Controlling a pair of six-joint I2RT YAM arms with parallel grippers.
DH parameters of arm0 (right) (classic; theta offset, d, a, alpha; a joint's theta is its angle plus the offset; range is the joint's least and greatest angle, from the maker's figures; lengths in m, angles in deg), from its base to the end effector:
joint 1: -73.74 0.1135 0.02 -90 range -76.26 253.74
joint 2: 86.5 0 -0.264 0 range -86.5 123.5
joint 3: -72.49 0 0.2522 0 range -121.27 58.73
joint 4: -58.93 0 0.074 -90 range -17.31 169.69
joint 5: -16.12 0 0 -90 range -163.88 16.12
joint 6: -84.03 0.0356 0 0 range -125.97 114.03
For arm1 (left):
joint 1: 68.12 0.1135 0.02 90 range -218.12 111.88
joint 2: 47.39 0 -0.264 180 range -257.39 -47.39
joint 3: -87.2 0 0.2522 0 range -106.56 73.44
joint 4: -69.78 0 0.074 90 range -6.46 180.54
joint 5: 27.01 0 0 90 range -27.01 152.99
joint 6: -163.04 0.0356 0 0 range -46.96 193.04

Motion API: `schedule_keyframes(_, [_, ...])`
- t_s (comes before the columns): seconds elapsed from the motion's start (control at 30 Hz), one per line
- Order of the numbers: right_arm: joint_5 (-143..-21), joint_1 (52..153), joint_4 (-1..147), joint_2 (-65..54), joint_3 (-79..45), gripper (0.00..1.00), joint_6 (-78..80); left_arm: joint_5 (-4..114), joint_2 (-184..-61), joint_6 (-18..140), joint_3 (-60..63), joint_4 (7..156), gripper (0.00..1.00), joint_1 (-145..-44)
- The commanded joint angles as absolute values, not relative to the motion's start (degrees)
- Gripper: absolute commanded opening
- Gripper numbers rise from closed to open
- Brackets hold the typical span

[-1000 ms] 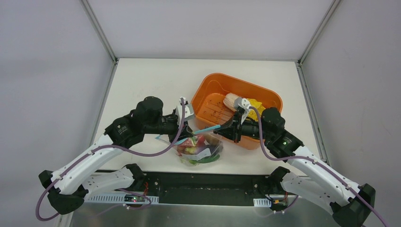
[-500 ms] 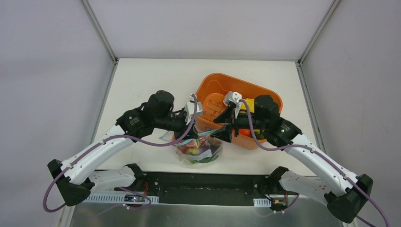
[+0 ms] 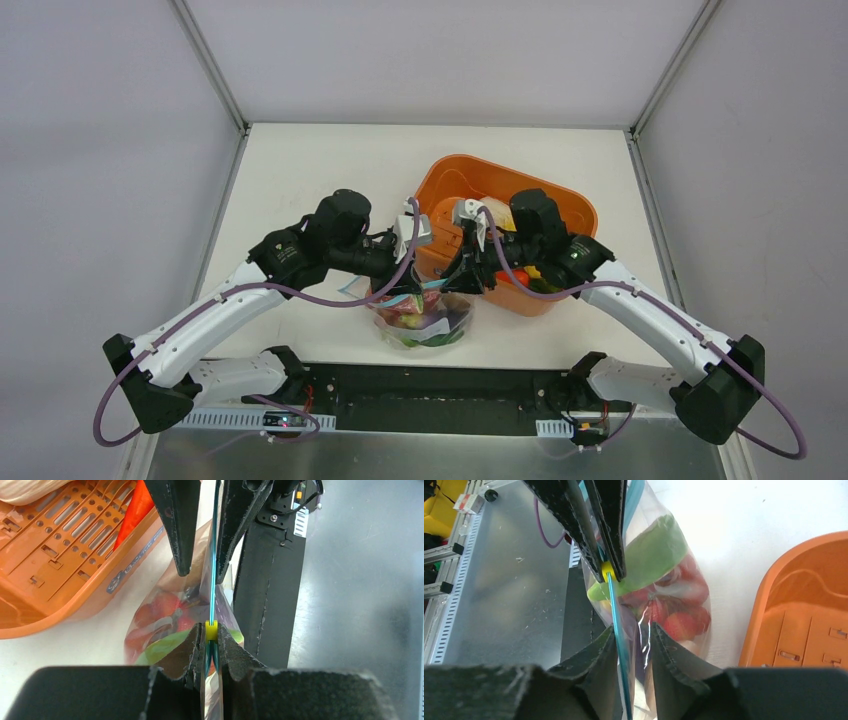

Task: Place the food in the zip-top bag and seal the zipper
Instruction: Zip the zipper food storage bag at the center of the board.

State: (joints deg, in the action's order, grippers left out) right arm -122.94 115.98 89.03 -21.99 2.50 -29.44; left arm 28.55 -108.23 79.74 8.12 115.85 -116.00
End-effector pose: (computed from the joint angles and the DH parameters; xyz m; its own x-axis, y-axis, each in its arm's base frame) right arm 0.1640 0.1852 0.3353 0.0950 -0.2662 -0.9592 -0.9932 -0.0900 -0.0734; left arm 0.1342 -0.1784 0.3747 -0.2005 0.3652 -0.9091 0.9772 0.1405 -0.1590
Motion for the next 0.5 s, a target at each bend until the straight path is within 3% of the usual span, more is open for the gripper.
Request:
schedule_keyframes(0.0, [-126.4, 115.9, 82.6, -22.8, 1.9, 0.27, -27.1, 25.6, -107.7, 78.6, 5.9, 112.8, 0.00, -115.5])
schedule_keyframes(0.17, [-126.2, 116.0, 79.7, -22.9, 3.4, 0.00, -25.3, 26.1, -107.6, 79.0, 5.9, 113.6, 0.00, -115.5])
schedule_keyframes(0.47, [-118.4, 115.9, 78.2, -26.3, 6.4, 0.00, -22.8, 35.5, -103.6, 80.9, 7.0, 120.0, 0.00, -115.2])
